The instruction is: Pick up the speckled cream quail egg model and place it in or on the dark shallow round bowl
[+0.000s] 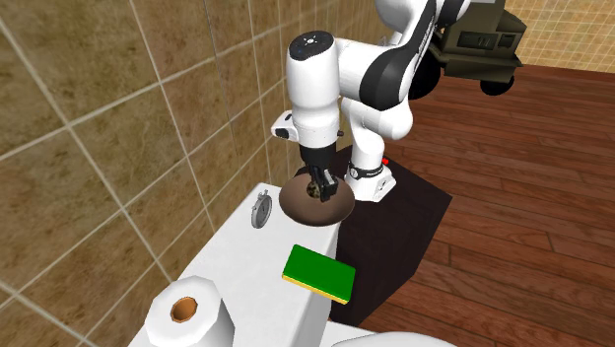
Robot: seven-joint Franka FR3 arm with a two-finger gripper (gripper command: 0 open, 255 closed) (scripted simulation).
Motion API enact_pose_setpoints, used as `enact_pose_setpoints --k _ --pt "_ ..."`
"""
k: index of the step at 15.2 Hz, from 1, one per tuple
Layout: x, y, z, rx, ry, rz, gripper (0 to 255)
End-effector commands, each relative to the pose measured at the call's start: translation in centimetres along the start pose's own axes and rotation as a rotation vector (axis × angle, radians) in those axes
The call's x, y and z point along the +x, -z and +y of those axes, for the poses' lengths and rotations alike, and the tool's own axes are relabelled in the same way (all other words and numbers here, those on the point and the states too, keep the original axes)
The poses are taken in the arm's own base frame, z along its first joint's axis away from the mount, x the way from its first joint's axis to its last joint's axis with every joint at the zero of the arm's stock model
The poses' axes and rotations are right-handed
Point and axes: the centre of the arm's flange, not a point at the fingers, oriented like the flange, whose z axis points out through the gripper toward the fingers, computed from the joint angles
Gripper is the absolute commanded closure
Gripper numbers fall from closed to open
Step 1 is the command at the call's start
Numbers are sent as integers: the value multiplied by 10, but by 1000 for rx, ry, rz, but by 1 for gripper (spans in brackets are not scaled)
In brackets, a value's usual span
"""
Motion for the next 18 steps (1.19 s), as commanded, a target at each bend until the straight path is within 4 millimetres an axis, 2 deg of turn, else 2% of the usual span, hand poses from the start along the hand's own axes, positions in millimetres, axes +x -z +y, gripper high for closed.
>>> enact_pose_setpoints --k 1,2,7,11,18 --pt "0 0 0 0 0 0 255" --pt "0 0 0 0 0 0 0" --pt "0 0 0 0 0 0 0" --pt "0 50 0 0 0 0 0" --pt "0 50 0 0 0 0 0"
